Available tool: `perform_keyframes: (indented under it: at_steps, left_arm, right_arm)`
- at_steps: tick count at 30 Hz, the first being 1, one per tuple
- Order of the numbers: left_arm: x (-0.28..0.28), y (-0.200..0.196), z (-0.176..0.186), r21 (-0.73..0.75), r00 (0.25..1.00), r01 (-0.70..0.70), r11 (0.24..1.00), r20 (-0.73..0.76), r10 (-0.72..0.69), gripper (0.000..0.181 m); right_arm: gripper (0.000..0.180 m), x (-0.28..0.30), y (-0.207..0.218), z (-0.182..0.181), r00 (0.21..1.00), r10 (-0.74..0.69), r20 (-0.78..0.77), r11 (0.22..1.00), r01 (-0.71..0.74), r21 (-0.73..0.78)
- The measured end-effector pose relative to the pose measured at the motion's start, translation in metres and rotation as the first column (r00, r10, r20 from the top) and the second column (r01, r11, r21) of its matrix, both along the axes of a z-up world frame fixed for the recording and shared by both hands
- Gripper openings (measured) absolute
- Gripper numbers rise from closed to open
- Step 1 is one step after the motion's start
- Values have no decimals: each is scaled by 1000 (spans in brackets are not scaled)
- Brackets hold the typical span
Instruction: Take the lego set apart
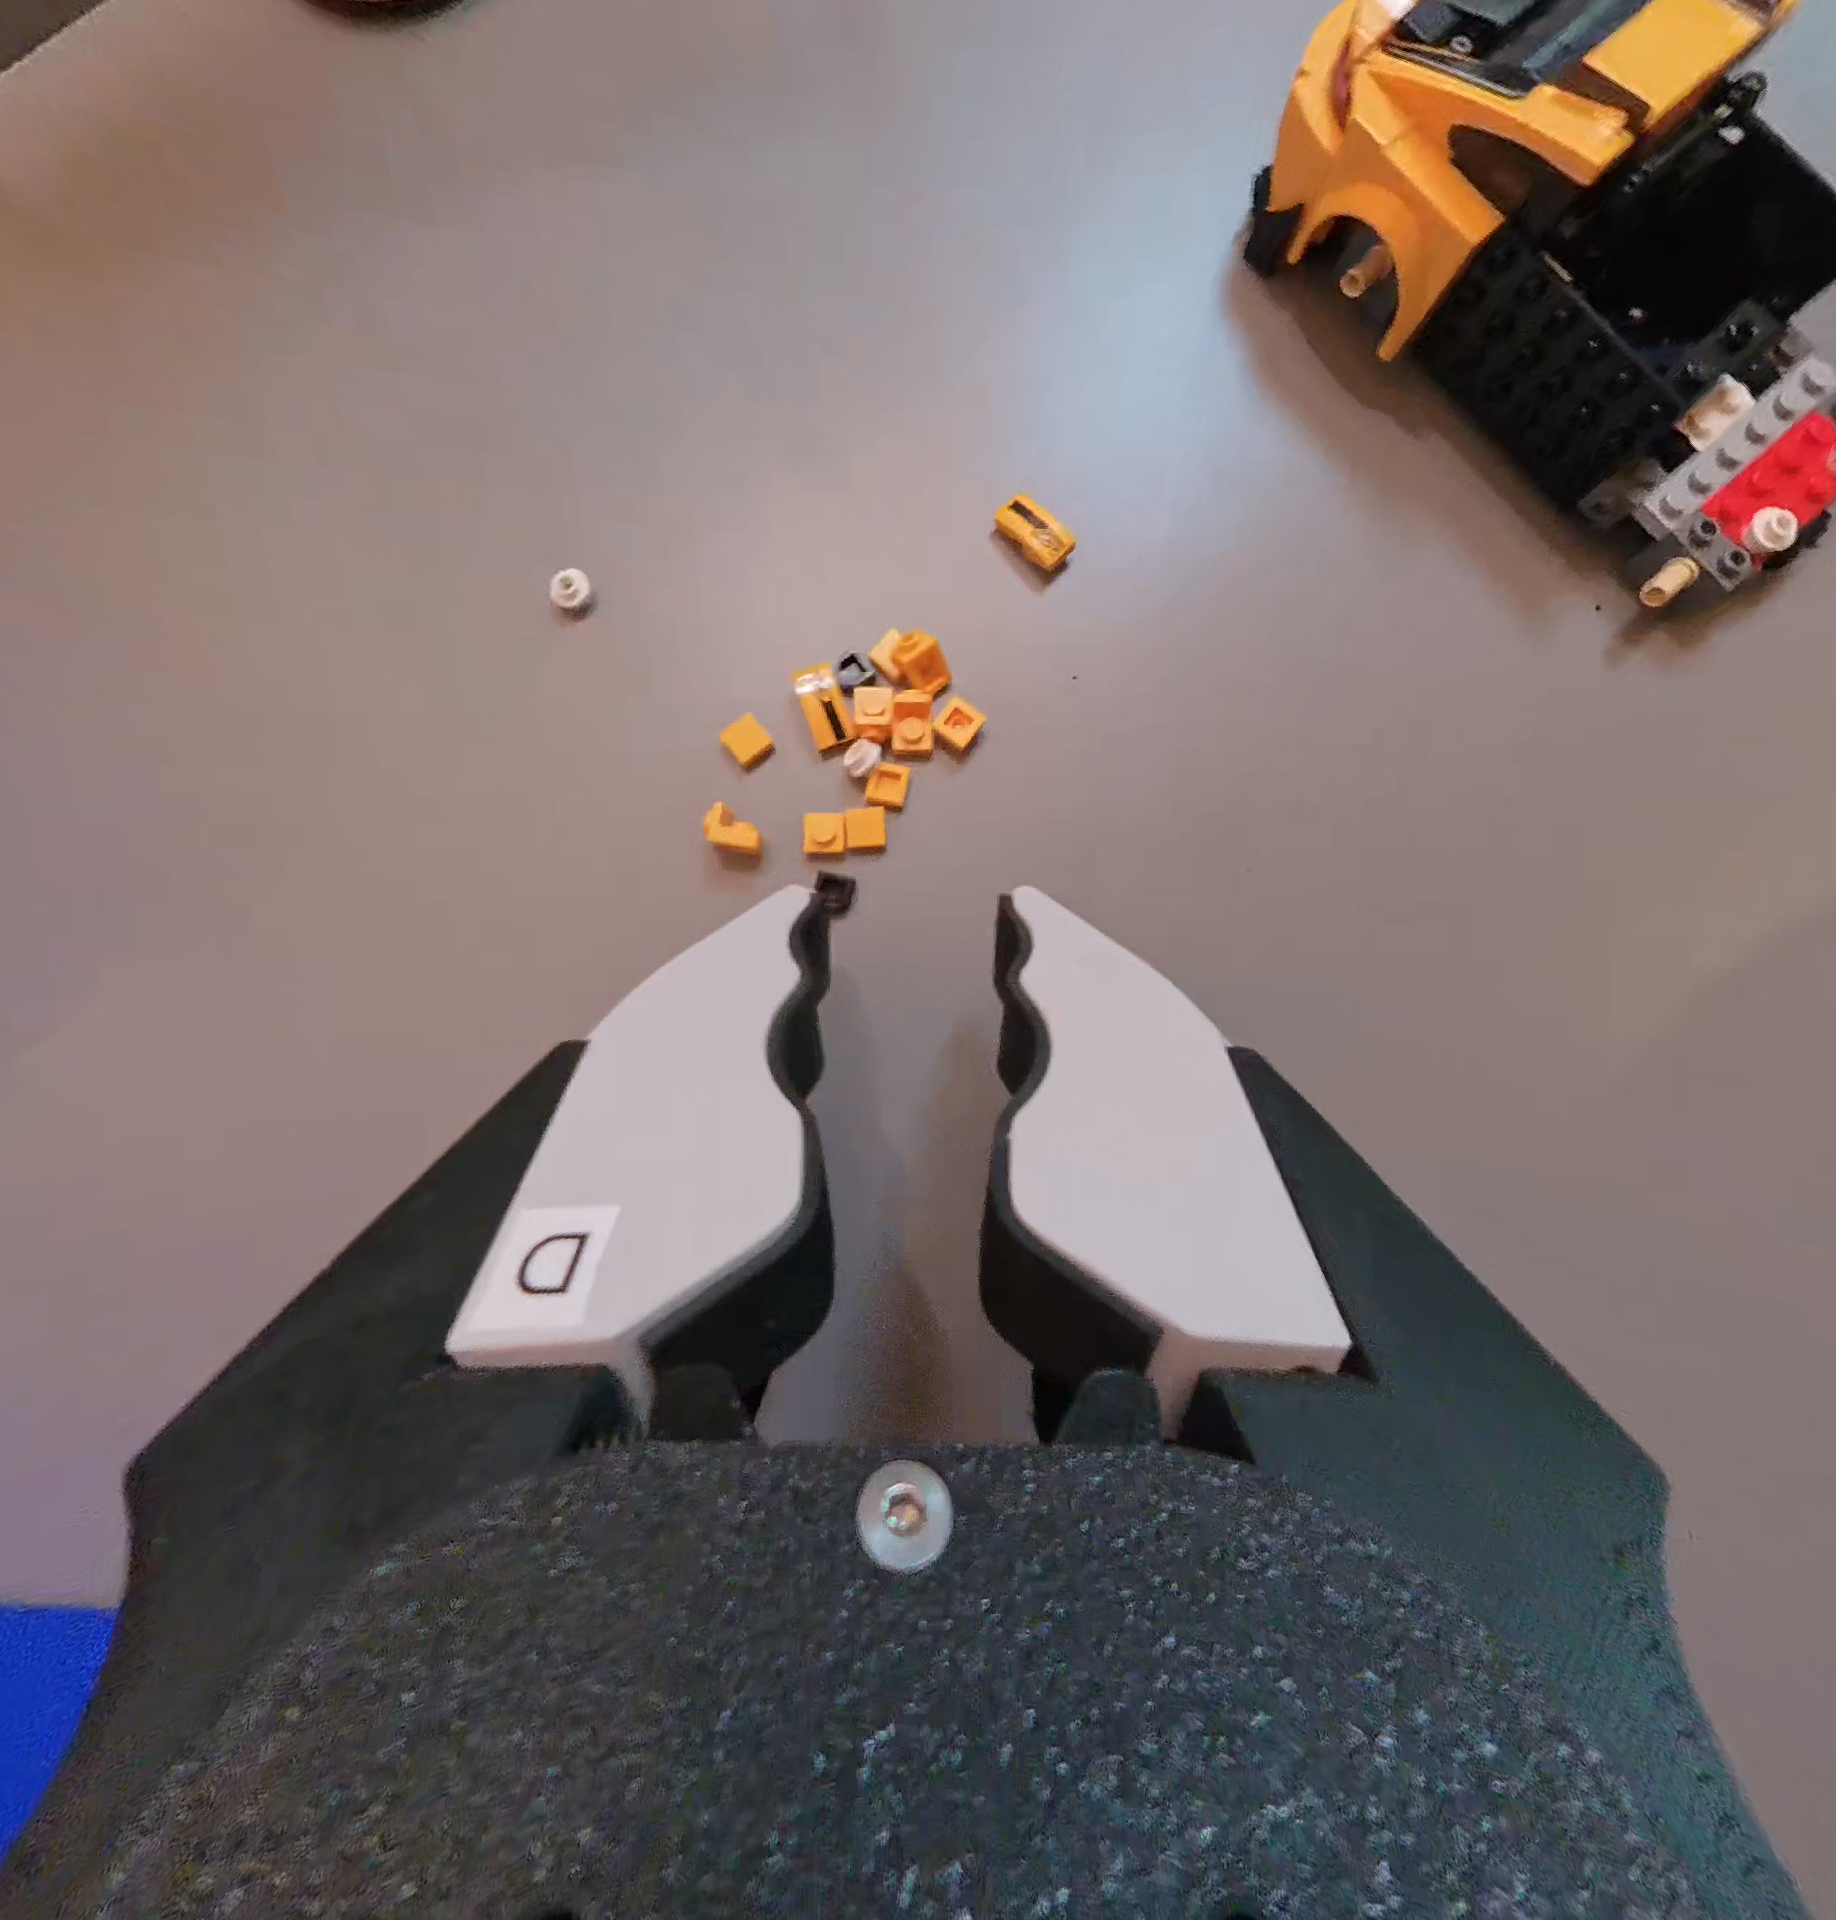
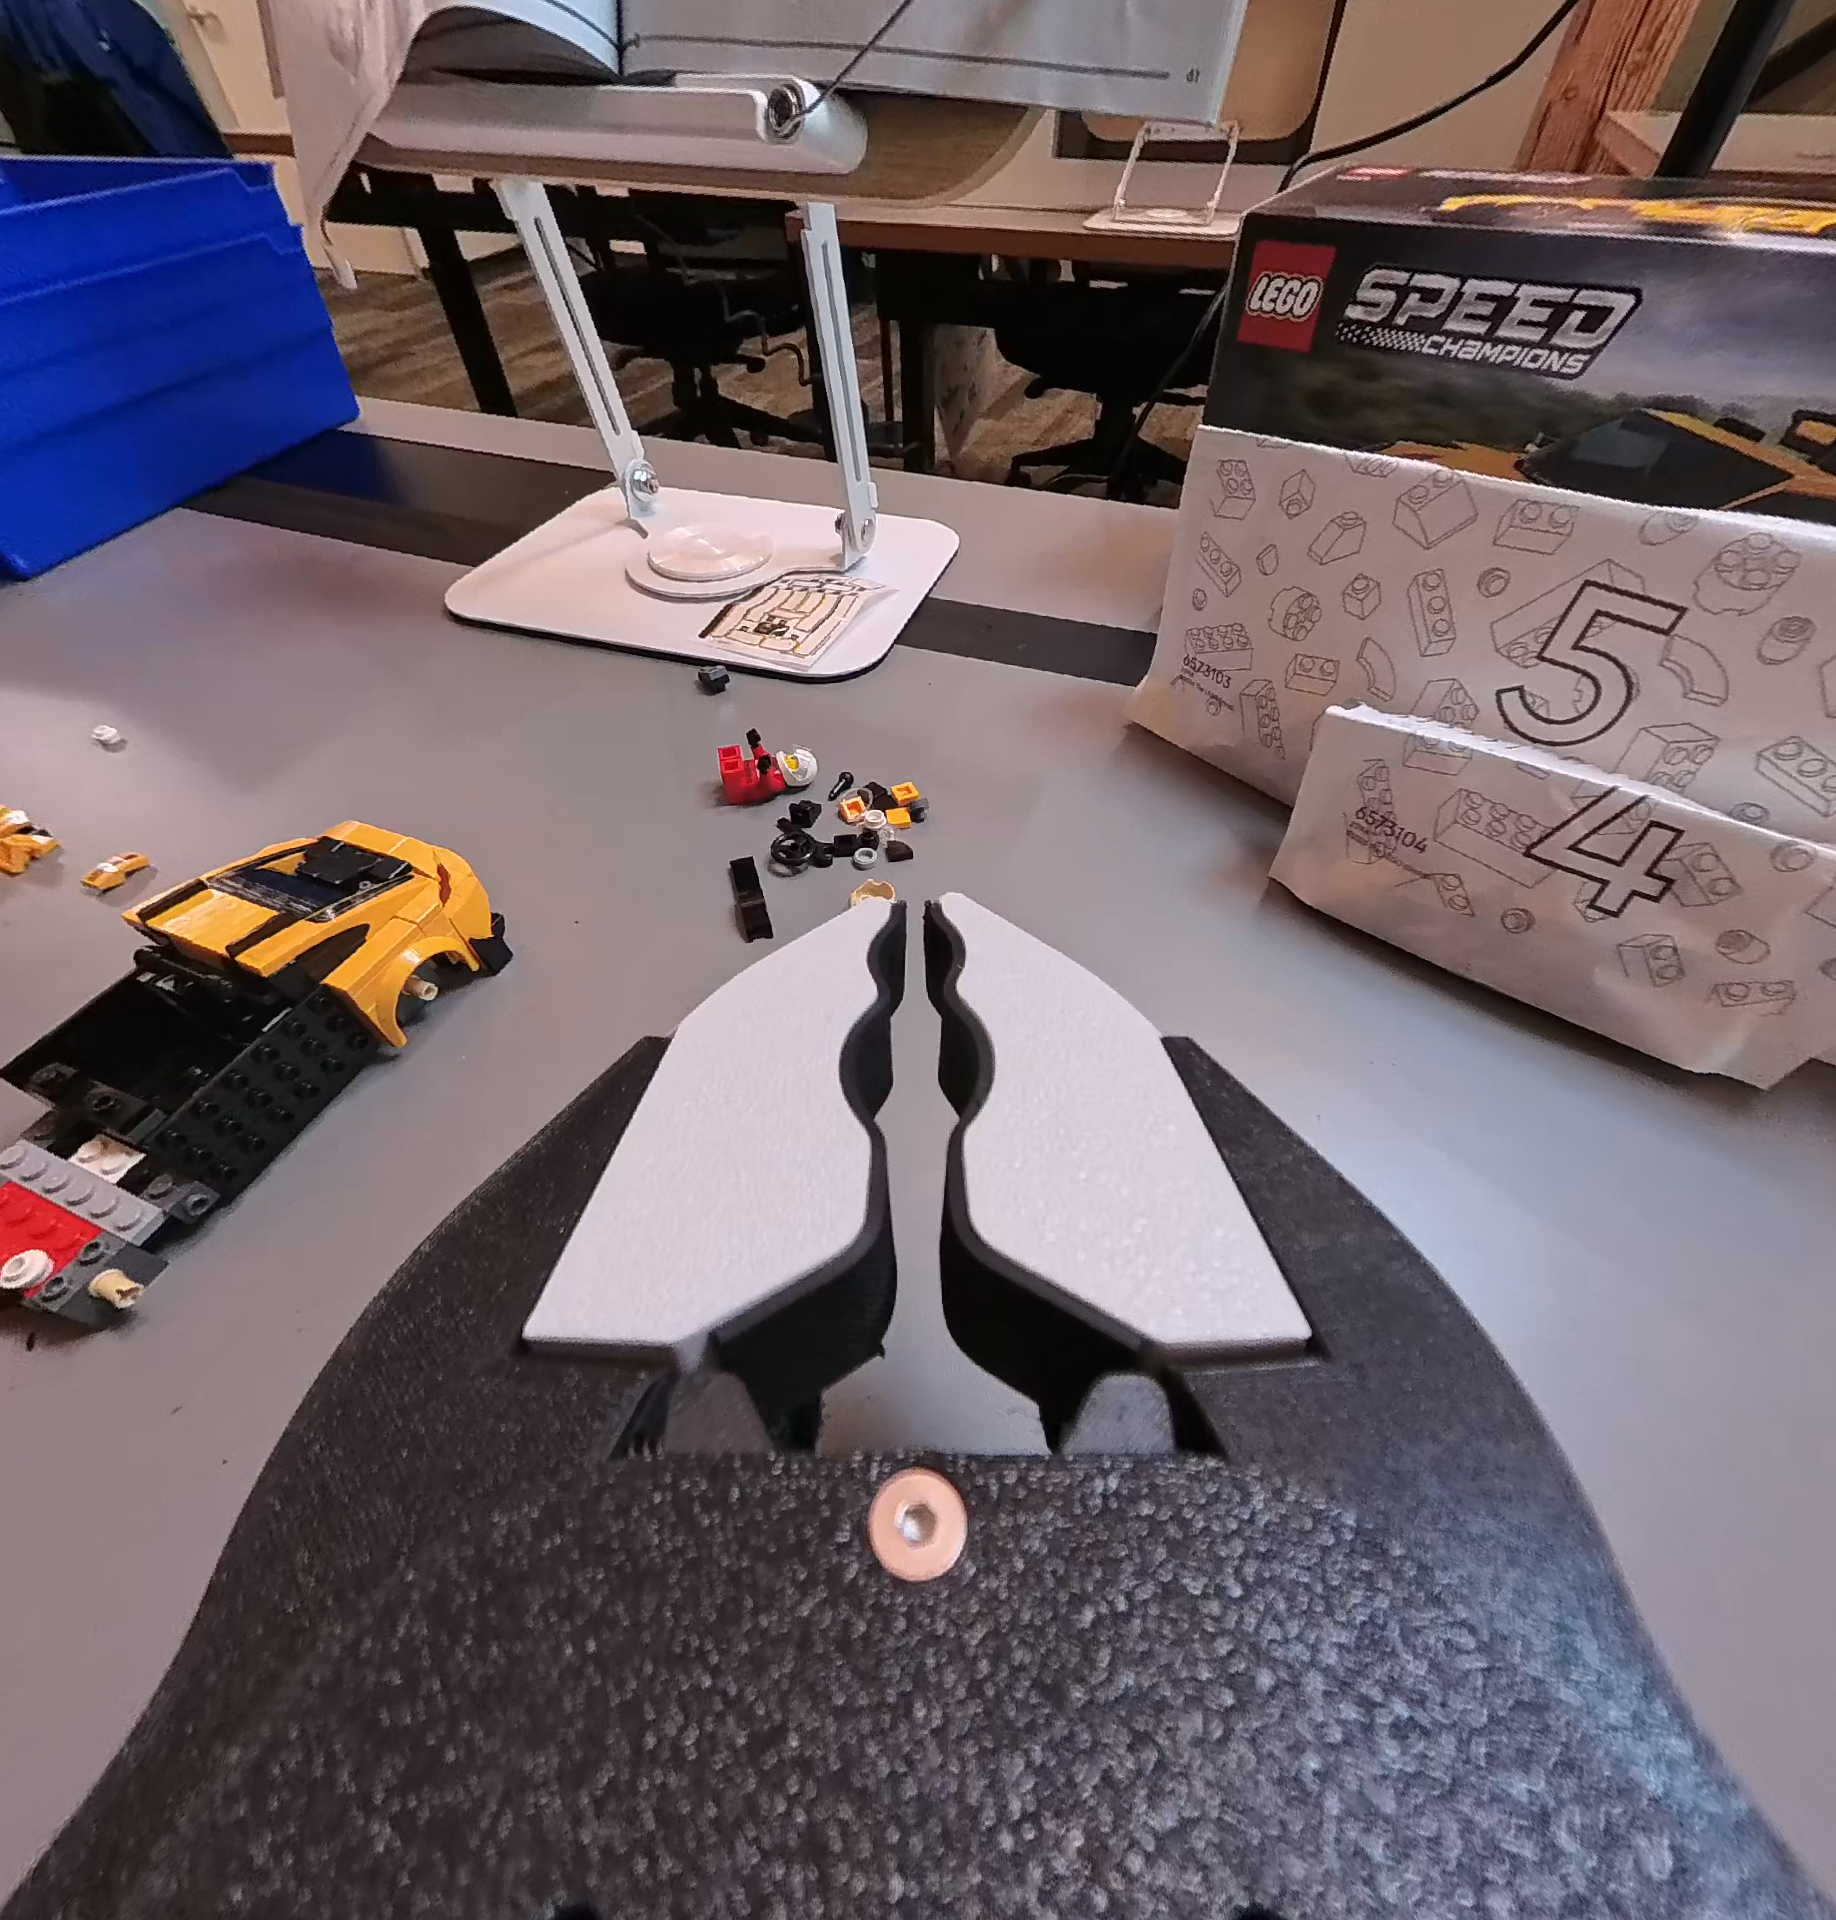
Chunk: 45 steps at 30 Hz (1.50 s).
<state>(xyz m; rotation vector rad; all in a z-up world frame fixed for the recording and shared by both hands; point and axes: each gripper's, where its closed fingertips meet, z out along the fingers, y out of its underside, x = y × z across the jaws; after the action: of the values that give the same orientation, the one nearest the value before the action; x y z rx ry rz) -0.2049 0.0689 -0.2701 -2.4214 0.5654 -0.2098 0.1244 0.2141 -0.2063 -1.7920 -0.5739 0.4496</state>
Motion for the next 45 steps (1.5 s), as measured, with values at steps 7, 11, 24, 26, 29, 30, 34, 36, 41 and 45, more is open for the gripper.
perform_keyframes:
  at_steps: [7, 11, 24, 26, 29, 30, 34, 36, 41, 45]
  left_arm:
    - [2, 10, -18, -56, 999, -37, 998, 7, 37, 6]
    - [2, 31, -18, 17, 999, -36, 999, -35, 37, 7]
    - [60, 55, -12, 140, 996, 90, 986, -31, -87, 31]
    - [59, 60, -17, 116, 998, 62, 991, -22, -60, 24]
    - [52, 59, -15, 105, 999, 39, 994, -33, -36, 9]
    - [48, 59, -12, 118, 999, 29, 993, -40, -24, 8]
    - [21, 57, -2, 143, 995, -48, 989, -81, 60, 10]
    - [13, 55, -4, 124, 993, -71, 990, -83, 82, 23]
    - [7, 55, 1, 162, 988, -114, 980, -82, 128, 51]
    - [34, 55, 18, 258, 999, -13, 966, -42, 25, 53]
  right_arm:
    - [3, -1, 0, -1, 1000, 3, 1, 1000, -3, -1]
    - [3, -2, -1, 1, 1000, 8, 1, 1000, -8, 3]
    - [3, -4, -3, 4, 1000, 19, -2, 1000, -19, 14]
    - [3, -4, -3, 5, 1000, 19, -2, 1000, -19, 16]
    - [3, -3, -4, 6, 1000, 18, -4, 1000, -18, 21]
    - [3, -3, -4, 7, 1000, 18, -6, 1000, -18, 22]
    - [3, -3, -4, 7, 1000, 19, -8, 1000, -19, 20]
    - [3, -3, -4, 6, 1000, 21, -7, 1000, -21, 19]
    - [3, -3, -3, 6, 1000, 19, -5, 1000, -19, 18]
    - [3, -3, -3, 5, 1000, 19, -3, 1000, -19, 16]
